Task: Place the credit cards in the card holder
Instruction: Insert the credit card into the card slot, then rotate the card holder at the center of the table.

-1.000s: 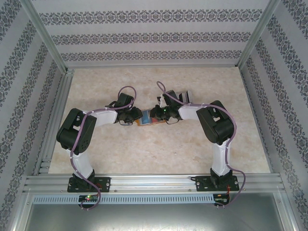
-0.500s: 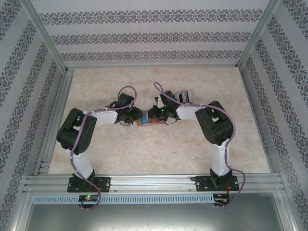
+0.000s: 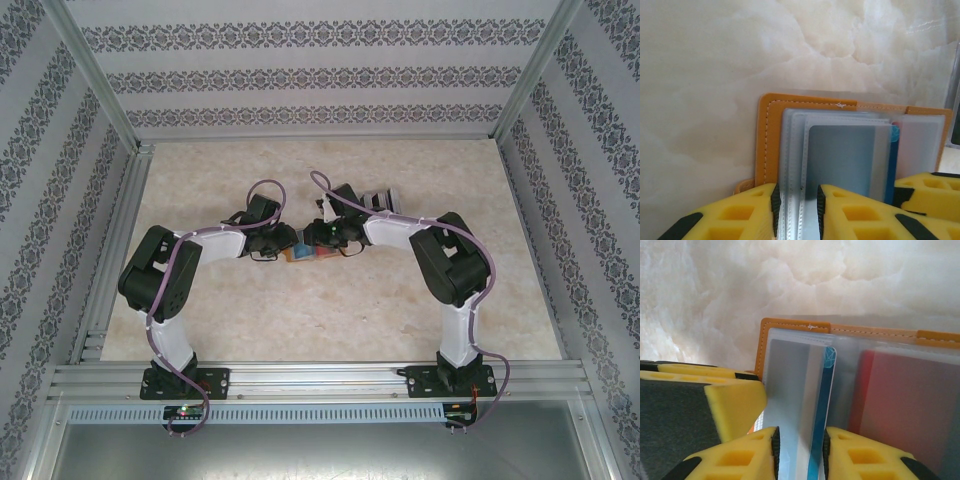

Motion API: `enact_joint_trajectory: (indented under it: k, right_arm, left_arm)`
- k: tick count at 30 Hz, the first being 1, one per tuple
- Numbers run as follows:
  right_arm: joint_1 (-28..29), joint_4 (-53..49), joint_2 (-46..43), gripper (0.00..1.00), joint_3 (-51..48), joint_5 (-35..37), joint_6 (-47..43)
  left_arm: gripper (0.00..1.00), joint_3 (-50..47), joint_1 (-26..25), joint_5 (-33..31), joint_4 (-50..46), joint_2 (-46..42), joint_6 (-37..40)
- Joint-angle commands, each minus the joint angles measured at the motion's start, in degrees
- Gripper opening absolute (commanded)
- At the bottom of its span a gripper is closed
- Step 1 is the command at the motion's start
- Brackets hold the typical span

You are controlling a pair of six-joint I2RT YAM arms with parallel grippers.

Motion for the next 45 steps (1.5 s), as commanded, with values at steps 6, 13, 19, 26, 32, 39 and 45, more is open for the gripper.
enact_joint_trajectory:
  k: [6, 13, 19, 26, 32, 39, 45]
  right_arm:
    - [0.1, -4.8, -6.0, 0.35, 2.0, 4.2, -5.9]
    - [-0.4, -5.4, -9.4, 0.35, -0.1, 7.0, -8.0]
    - [-0.4, -3.7, -14.0, 0.36, -5.1, 12.0, -10.6]
    - [0.0, -0.9, -17.3, 0.37, -10.5, 12.8, -13.9]
    - [0.8, -1.1, -19.3, 0.37, -14.3, 12.1, -15.2]
    - [2.7, -0.9, -20.0, 0.37, -19.2, 8.9, -13.8]
    - [2.9, 0.3, -17.9, 0.38, -21.3, 6.4, -10.7]
  left_arm:
    - [0.3, 0.2, 0.1, -3.6, -5.8, -4.1, 1.3]
    - [0.3, 2.3, 0.2, -3.8, -7.3, -4.3, 2.0]
    - [0.31, 6.8, 0.9, -5.5, -11.0, -3.8, 4.7]
    - [0.32, 15.0, 1.7, -4.4, -15.0, -0.1, 9.6]
    - [0.32, 20.9, 2.1, -0.6, -15.5, 4.9, 10.0]
    - [0.32, 26.3, 2.9, 3.1, -17.0, 10.5, 10.3]
    - [0.32, 25.9, 3.5, 4.2, -18.7, 11.7, 10.6]
